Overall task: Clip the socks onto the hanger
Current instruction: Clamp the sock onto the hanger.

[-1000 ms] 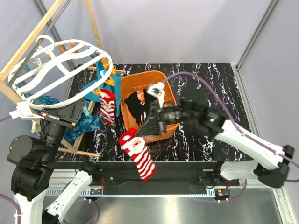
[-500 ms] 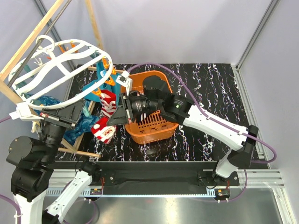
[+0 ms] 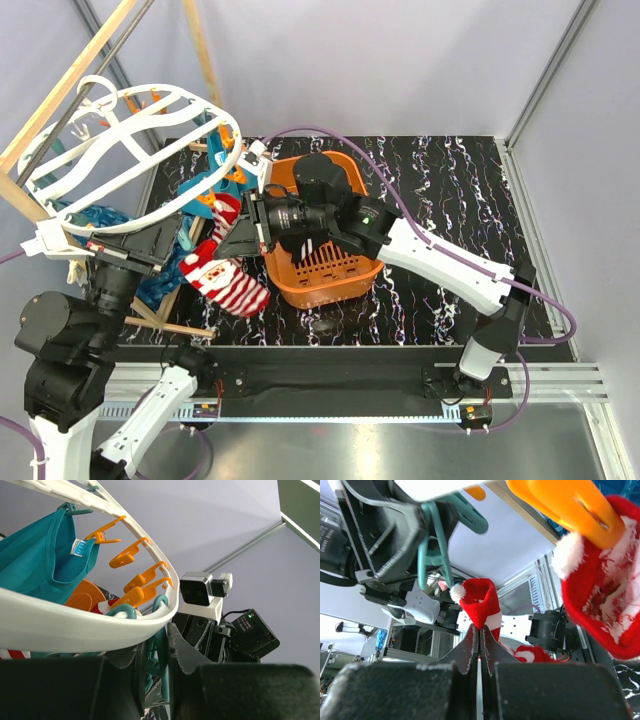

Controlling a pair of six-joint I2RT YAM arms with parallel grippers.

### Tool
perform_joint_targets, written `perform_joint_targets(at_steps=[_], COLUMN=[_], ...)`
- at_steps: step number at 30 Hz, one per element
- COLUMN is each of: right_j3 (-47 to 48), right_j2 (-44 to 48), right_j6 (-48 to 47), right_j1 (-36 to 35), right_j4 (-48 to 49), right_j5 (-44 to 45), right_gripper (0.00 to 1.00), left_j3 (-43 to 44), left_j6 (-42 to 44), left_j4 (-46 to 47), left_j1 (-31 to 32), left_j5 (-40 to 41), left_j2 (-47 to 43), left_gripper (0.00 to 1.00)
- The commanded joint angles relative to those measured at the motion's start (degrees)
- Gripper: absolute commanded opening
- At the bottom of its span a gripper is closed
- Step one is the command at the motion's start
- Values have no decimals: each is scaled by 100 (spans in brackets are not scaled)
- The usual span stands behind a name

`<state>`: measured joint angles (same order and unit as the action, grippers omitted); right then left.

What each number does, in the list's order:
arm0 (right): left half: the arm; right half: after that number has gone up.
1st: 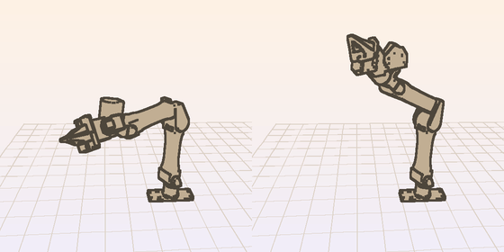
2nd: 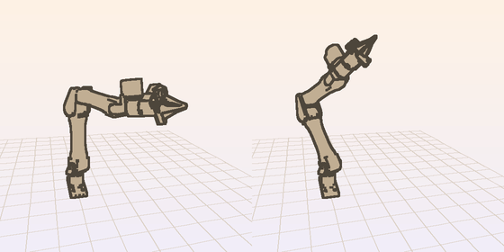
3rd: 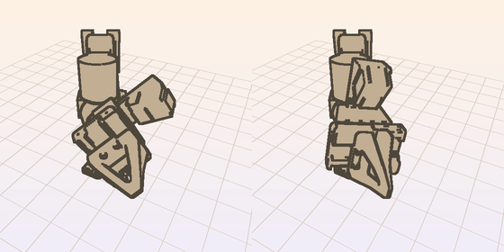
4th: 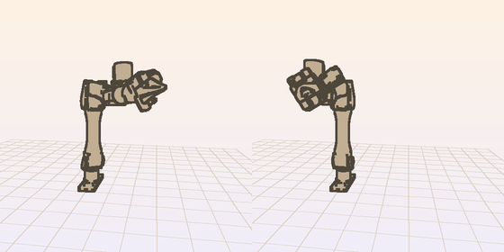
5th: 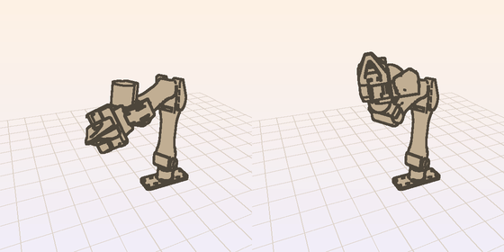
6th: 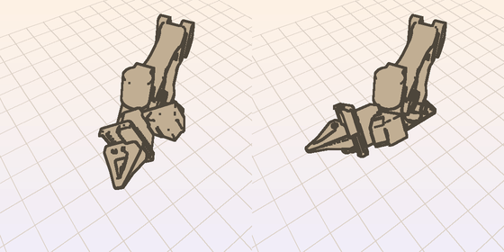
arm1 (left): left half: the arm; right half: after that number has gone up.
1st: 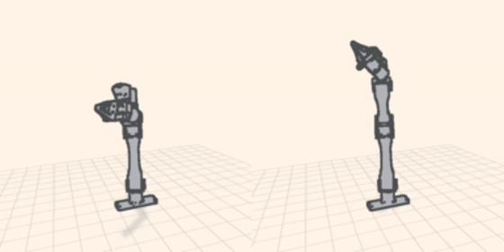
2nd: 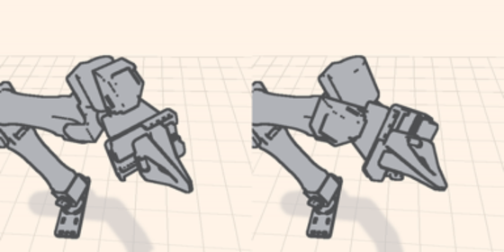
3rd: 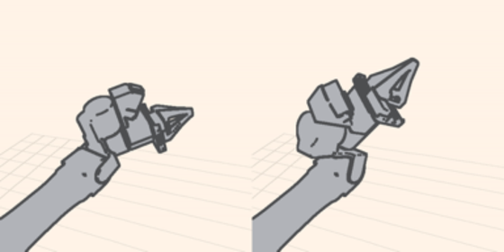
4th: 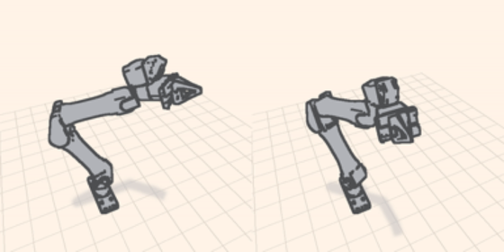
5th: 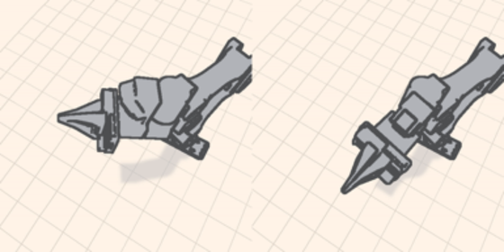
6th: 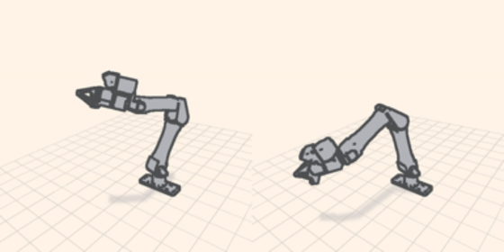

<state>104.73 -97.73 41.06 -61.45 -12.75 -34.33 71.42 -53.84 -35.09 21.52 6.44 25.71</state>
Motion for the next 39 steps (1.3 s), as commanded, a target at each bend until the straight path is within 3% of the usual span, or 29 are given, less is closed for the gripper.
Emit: perform_joint_targets(at_steps=[1, 30, 39], right_j3=[382, 1155, 550], right_j2=[-9, -466, -177], right_j6=[104, 394, 807], right_j1=[-34, -25, -25], right_j4=[265, 440, 906], right_j5=[-21, -197, -470], right_gripper=[0, 0, 0], left_j3=[-23, -58, 21], left_j6=[32, 6, 49], left_j4=[143, 116, 64], left_j1=[10, 10, 10], left_j5=[-169, -213, -169], left_j2=[-110, -110, -111], left_gripper=[0, 0, 0])
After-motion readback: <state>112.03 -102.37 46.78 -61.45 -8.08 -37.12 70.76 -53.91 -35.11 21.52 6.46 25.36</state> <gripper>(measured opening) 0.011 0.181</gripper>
